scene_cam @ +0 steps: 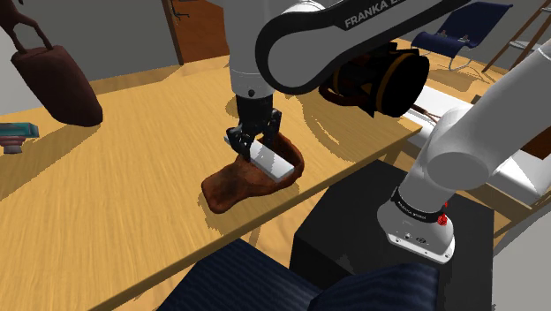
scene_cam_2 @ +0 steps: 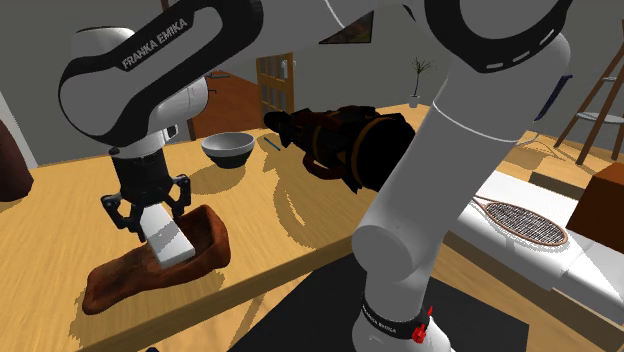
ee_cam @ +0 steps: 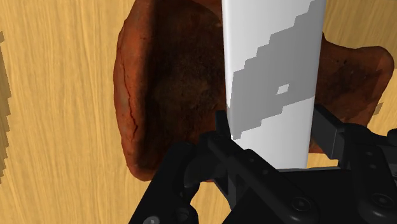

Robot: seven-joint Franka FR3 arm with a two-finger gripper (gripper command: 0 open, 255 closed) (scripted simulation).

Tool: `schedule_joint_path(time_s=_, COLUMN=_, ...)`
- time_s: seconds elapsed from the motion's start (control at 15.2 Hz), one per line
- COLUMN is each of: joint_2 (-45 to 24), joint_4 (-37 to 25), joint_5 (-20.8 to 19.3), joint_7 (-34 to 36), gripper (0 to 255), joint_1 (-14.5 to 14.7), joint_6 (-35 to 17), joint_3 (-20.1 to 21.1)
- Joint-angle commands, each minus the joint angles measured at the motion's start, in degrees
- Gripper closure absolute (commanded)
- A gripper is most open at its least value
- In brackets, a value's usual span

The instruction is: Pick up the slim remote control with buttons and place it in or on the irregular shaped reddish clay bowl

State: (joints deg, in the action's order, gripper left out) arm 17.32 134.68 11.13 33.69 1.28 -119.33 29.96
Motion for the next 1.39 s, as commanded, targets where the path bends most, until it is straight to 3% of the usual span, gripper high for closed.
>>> schedule_joint_path(time_s=0.0, joint_2=0.0, joint_4=0.0, joint_5=0.0, joint_7=0.0, gripper=255, joint_1=0.0, joint_6=0.0, joint_3=0.0)
schedule_joint_path(time_s=0.13, joint_2=0.0, joint_4=0.0, joint_5=0.0, joint_7=0.0, gripper=255, joint_1=0.0, joint_6=0.0, joint_3=0.0)
schedule_joint_path(time_s=0.2, joint_2=0.0, joint_4=0.0, joint_5=0.0, joint_7=0.0, gripper=0, joint_1=0.0, joint_6=0.0, joint_3=0.0)
schedule_joint_path(time_s=0.53, joint_2=0.0, joint_4=0.0, joint_5=0.0, joint_7=0.0, gripper=0, joint_1=0.0, joint_6=0.0, joint_3=0.0)
schedule_joint_path(time_s=0.79, joint_2=2.5, joint_4=-5.3, joint_5=0.1, joint_7=-0.5, gripper=0, joint_1=-0.1, joint_6=7.7, joint_3=-1.4)
schedule_joint_path(time_s=1.32, joint_2=2.5, joint_4=-5.3, joint_5=0.1, joint_7=-0.5, gripper=0, joint_1=-0.1, joint_6=7.6, joint_3=-1.4)
